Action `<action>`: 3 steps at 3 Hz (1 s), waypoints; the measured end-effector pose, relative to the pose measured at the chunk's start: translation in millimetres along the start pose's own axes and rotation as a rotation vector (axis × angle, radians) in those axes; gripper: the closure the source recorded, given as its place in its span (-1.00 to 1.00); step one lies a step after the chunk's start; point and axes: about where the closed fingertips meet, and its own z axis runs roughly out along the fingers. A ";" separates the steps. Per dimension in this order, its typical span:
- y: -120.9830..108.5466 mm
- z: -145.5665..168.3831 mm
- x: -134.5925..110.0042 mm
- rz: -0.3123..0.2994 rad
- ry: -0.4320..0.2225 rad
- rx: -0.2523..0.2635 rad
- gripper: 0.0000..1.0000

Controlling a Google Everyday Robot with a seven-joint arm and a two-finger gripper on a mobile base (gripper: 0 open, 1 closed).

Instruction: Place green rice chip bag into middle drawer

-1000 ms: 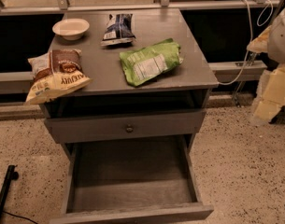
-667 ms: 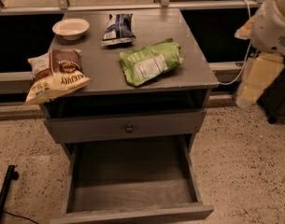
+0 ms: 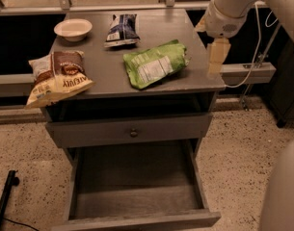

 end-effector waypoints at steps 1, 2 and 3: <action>1.3 -2.3 -0.6 -0.002 0.001 0.002 -1.00; -9.2 -1.3 -17.2 -0.051 0.008 0.018 -1.00; -32.3 14.8 -56.0 -0.150 0.003 0.029 -1.00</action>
Offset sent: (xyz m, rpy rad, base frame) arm 0.0185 0.0438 0.0197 -0.0616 -0.0660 0.1143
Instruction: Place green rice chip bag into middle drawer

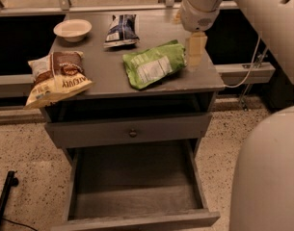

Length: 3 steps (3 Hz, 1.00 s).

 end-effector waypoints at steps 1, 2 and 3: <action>-10.2 25.5 -26.3 -0.064 -0.029 -0.036 -0.92; -5.3 53.0 -33.3 -0.080 -0.050 -0.096 -0.62; 2.6 84.4 -40.2 -0.098 -0.067 -0.152 -0.30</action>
Offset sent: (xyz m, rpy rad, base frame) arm 0.0151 0.0492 -0.0685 -0.0068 0.1657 0.1315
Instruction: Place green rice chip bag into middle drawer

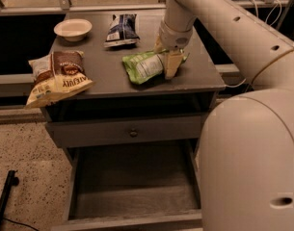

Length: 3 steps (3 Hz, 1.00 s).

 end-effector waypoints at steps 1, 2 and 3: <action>-0.5 0.6 -3.0 -0.008 -0.005 -0.005 -0.30; 3.7 -27.1 -13.5 -0.036 -0.084 0.048 0.09; 17.7 -68.2 -17.7 -0.052 -0.183 0.116 0.55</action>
Offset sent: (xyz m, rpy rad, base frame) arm -0.0377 0.0065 0.0709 0.2092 -0.0533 0.0994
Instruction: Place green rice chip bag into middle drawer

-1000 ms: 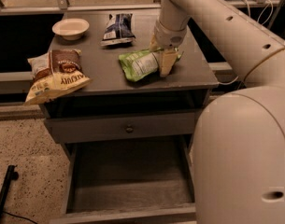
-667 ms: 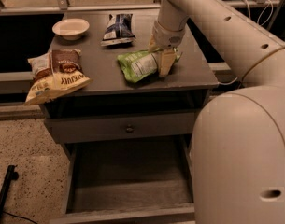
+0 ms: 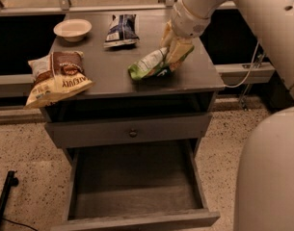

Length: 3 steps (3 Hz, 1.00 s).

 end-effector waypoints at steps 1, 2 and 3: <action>14.5 -19.6 -2.5 0.016 -0.058 0.023 0.98; 26.4 -36.5 -7.1 0.027 -0.123 0.043 1.00; 54.6 -69.7 -15.4 0.054 -0.157 0.103 1.00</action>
Offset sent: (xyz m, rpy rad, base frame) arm -0.0600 -0.0312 0.0469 0.2173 0.0248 0.0120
